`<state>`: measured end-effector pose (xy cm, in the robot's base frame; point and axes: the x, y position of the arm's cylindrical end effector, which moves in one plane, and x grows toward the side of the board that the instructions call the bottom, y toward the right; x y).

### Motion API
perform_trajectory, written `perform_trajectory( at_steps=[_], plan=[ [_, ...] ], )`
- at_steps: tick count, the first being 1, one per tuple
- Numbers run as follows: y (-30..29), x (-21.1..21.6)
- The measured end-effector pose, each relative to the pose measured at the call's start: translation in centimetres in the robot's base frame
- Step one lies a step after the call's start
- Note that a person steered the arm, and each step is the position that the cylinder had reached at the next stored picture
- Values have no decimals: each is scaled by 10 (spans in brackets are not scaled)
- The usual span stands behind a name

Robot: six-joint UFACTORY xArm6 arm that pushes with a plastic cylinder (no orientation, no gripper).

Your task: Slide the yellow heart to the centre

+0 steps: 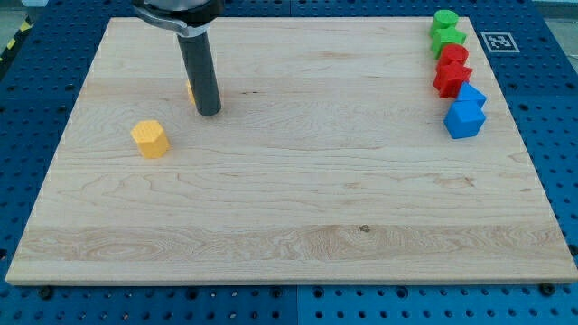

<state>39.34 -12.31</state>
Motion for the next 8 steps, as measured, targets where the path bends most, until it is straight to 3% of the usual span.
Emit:
perform_trajectory(
  at_steps=[1,2,3,8],
  plan=[
    [-68,-12],
    [-99,-45],
    [-55,-47],
    [31,-12]
  ],
)
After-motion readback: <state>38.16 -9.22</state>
